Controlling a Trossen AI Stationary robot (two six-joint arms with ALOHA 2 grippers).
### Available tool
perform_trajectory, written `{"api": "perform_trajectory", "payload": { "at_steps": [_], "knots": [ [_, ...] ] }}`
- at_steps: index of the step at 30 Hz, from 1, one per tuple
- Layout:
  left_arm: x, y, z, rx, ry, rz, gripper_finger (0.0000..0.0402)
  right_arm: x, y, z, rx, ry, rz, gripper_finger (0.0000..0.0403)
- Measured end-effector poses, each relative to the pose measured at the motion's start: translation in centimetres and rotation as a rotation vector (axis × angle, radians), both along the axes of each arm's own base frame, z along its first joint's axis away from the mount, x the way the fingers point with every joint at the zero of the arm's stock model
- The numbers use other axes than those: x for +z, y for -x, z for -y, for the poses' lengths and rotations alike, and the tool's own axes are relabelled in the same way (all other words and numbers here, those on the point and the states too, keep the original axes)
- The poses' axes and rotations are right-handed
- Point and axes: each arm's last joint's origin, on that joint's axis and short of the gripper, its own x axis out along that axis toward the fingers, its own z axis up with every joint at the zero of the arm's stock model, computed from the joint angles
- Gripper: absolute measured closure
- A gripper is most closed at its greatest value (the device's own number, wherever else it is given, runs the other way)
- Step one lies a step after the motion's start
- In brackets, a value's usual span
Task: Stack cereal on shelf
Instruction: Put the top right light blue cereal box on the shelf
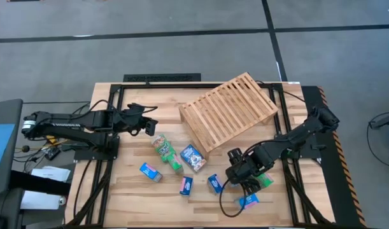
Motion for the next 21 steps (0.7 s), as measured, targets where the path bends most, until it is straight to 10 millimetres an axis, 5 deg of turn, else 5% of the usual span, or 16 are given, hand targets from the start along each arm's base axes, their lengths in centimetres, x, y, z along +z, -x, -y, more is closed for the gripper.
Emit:
{"api": "perform_trajectory", "payload": {
  "at_steps": [14, 21],
  "knots": [
    [0.0, 0.0, 0.0, 0.011, 0.008, 0.007, 0.0210, -2.4, 0.3, 0.2, -0.018, 0.001, -0.011, 0.0073],
    [0.0, 0.0, 0.0, 0.018, 0.016, 0.013, 0.0210, -2.5, 0.4, 0.2, -0.021, 0.004, -0.019, 0.0113]
  ]
}}
